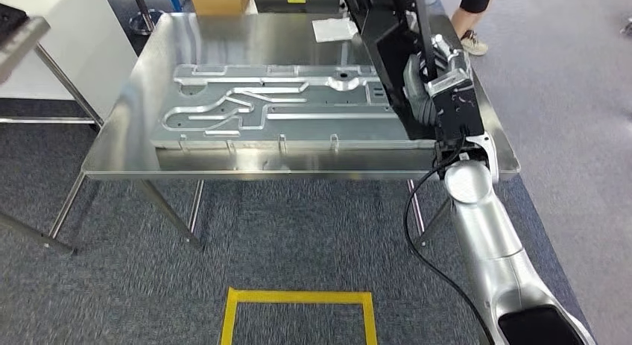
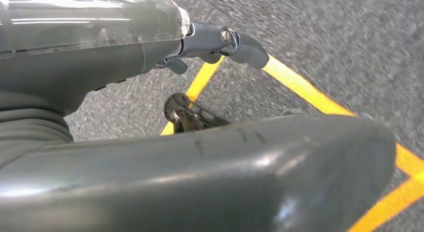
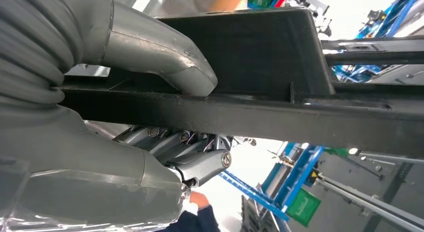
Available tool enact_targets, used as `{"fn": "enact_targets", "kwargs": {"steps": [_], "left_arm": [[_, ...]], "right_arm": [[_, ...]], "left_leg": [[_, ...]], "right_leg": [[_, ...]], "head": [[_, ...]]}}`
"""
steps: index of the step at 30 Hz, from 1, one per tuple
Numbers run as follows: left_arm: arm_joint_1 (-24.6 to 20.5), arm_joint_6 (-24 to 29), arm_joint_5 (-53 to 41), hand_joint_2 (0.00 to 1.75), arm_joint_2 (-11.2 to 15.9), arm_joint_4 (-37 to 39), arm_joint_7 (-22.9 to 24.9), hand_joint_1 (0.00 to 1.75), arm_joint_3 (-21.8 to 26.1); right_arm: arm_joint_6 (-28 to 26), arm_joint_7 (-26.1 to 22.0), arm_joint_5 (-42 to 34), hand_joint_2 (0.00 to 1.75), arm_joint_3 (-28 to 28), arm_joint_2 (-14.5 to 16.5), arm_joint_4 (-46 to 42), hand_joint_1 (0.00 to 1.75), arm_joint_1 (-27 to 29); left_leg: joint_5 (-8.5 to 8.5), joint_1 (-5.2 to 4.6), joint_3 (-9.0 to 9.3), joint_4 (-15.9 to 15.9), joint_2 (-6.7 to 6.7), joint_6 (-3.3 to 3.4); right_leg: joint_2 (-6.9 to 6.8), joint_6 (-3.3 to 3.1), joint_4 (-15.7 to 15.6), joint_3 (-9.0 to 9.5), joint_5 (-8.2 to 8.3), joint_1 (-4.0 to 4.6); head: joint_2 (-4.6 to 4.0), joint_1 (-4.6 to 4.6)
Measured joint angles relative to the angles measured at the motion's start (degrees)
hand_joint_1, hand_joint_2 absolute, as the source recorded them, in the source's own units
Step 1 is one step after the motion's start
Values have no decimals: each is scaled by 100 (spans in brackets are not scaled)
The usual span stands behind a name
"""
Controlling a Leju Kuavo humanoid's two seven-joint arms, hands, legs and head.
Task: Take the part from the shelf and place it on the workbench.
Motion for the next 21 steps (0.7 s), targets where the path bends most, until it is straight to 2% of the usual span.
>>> {"fn": "enact_targets", "kwargs": {"steps": [1,2,3,4,5,7,8,9,10,11,12,13,14,15,16,18,19,20,21], "left_arm": [[3,-14,-15,0,6,0,4,0,-1],[10,-28,-27,0,15,0,8,0,-1],[17,-42,-40,0,26,0,13,0,-1],[24,-57,-50,0,39,0,18,0,-1],[34,-68,-57,0,50,0,24,0,-1],[67,-78,-62,0,67,1,35,0,-1],[77,-78,-63,0,73,2,41,0,-2],[83,-78,-64,0,77,2,46,0,-2],[75,-78,-64,0,80,2,48,0,-3],[62,-78,-65,0,81,2,50,0,-4],[52,-78,-65,0,82,2,48,0,-4],[40,-78,-65,0,83,2,46,0,-5],[30,-78,-66,0,85,2,44,0,-5],[26,-78,-67,0,89,2,43,0,-5],[22,-78,-70,0,91,2,43,0,-5],[22,-78,-78,0,93,2,43,0,-5],[22,-76,-81,0,93,2,41,0,-5],[22,-75,-87,0,93,2,38,0,-5],[26,-74,-99,0,93,2,35,0,-5]], "right_arm": [[-3,3,2,175,-1,-5,21,175,2],[-6,4,5,175,-1,-7,47,175,6],[-10,4,10,175,-2,-10,76,175,7],[-16,4,17,175,-2,-14,107,175,7],[-25,2,25,175,-3,-17,143,175,7],[-43,-6,41,175,-3,-21,237,175,13],[-52,-8,47,175,-3,-22,279,175,17],[-58,-9,54,175,-3,-25,310,175,20],[-65,-10,58,175,-4,-30,323,175,11],[-71,-11,60,175,-5,-34,324,175,-6],[-75,-15,60,175,-8,-40,323,175,-25],[-80,-20,57,175,-13,-49,325,175,-46],[-82,-24,56,175,-17,-57,331,175,-56],[-84,-28,62,175,-23,-66,344,175,-58],[-87,-29,74,175,-27,-73,365,175,-59],[-106,-33,133,175,-29,-77,430,175,-62],[-121,-34,187,175,-29,-77,477,175,-70],[-141,-36,261,175,-29,-77,537,175,-83],[-163,-37,359,175,-27,-77,615,175,-99]], "left_leg": [[-238,16,-244,220,5,-19],[-523,29,-435,301,8,-37],[-760,37,-571,252,12,-49],[-846,42,-648,80,14,-57],[-685,45,-682,-209,17,-56],[244,39,-706,-920,21,-23],[678,33,-697,-1161,19,0],[939,28,-681,-1288,17,28],[970,25,-646,-1308,17,58],[934,30,-589,-1312,18,94],[892,40,-527,-1337,21,131],[843,48,-453,-1363,22,161],[789,59,-370,-1391,18,181],[720,61,-284,-1408,13,193],[646,64,-191,-1419,5,197],[487,66,22,-1422,-9,188],[401,68,138,-1421,-15,179],[313,69,258,-1420,-20,167],[218,69,350,-1426,-25,147]], "right_leg": [[6,0,-1,93,-87,-4],[14,6,-1,195,-177,-10],[23,15,0,308,-273,-17],[30,29,0,429,-370,-26],[31,46,2,557,-476,-33],[43,92,21,784,-692,-26],[52,124,26,869,-801,-15],[62,160,39,936,-875,-4],[70,198,85,961,-894,1],[67,231,217,912,-844,0],[54,258,476,784,-725,-6],[36,286,824,560,-612,-15],[16,310,1197,298,-572,-27],[-2,335,1513,35,-648,-42],[-11,363,1718,-205,-856,-59],[-26,399,1775,-530,-1358,-89],[-36,403,1629,-610,-1473,-99],[-47,392,1380,-641,-1385,-103],[-57,369,1047,-645,-1039,-103]], "head": [[0,0],[0,-1],[-1,0],[-1,0],[-1,0],[0,1],[0,1],[1,2],[1,3],[1,3],[1,3],[1,4],[1,5],[0,6],[0,7],[-1,7],[-1,7],[-1,7],[-1,8]]}}
